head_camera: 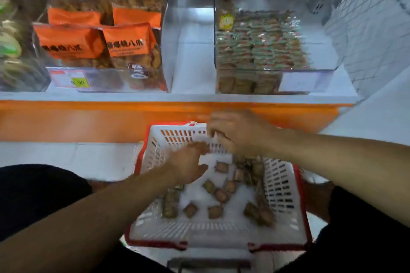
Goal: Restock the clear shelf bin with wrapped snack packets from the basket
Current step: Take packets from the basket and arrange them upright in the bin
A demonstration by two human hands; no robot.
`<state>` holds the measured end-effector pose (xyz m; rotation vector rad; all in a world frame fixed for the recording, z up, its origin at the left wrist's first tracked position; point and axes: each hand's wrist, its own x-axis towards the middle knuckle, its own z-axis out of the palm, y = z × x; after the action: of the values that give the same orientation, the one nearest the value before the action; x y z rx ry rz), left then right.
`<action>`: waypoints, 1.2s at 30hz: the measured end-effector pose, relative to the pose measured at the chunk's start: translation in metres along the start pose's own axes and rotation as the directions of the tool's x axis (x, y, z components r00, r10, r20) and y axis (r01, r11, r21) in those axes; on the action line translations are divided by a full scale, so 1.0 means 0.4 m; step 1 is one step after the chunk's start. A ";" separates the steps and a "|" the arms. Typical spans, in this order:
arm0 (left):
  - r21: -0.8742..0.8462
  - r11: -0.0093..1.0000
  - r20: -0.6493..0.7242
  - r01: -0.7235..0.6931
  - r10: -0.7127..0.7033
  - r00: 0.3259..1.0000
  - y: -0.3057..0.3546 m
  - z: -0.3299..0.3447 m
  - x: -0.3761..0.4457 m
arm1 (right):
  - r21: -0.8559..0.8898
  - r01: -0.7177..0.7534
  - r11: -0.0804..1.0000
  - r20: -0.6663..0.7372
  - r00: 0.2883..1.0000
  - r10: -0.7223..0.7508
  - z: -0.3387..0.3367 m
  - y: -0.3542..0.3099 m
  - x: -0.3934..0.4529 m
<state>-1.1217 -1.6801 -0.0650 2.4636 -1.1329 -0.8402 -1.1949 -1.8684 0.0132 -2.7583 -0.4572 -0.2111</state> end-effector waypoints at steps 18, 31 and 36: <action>0.107 0.992 0.416 0.062 -0.101 0.904 -0.156 0.452 0.061 | -0.298 -0.579 0.759 0.924 0.025 0.382 0.549 0.059 -0.360; 0.395 0.903 0.446 -0.171 -0.026 0.895 -0.135 0.551 0.083 | -0.328 -0.568 0.755 0.931 -0.332 0.154 0.547 0.072 -0.283; 0.394 0.890 0.480 -0.230 0.014 0.877 -0.110 0.541 0.081 | -0.327 -0.400 0.856 0.932 -0.287 0.222 0.568 0.020 -0.264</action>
<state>-1.2134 -1.6828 -0.2686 2.5570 -1.8117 -1.3087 -1.2706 -1.8263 -0.2222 -2.0185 0.0808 2.2617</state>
